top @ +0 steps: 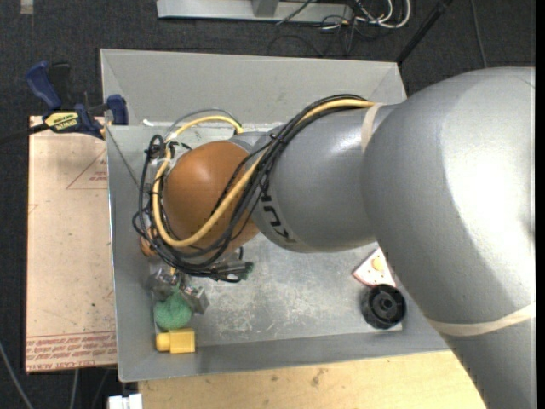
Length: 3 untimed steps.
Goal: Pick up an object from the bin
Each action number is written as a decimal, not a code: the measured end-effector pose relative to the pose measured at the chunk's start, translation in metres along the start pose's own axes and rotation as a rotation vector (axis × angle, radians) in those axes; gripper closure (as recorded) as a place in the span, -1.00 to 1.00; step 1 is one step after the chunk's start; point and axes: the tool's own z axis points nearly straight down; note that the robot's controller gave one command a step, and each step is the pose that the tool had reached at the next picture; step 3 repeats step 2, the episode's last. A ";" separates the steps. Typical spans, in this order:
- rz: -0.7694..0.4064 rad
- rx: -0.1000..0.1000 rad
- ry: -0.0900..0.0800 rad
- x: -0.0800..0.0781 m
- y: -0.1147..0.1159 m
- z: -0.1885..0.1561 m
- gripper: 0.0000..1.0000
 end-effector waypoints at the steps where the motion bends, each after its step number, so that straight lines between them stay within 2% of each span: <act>1: 0.000 0.000 0.000 0.000 0.000 0.000 1.00; 2: -0.003 -0.005 0.009 -0.009 -0.012 0.001 1.00; 3: -0.003 -0.005 0.009 -0.009 -0.012 0.001 1.00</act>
Offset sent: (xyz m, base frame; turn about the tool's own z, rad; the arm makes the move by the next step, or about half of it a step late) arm 0.0215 -0.0010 -0.0040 -0.0062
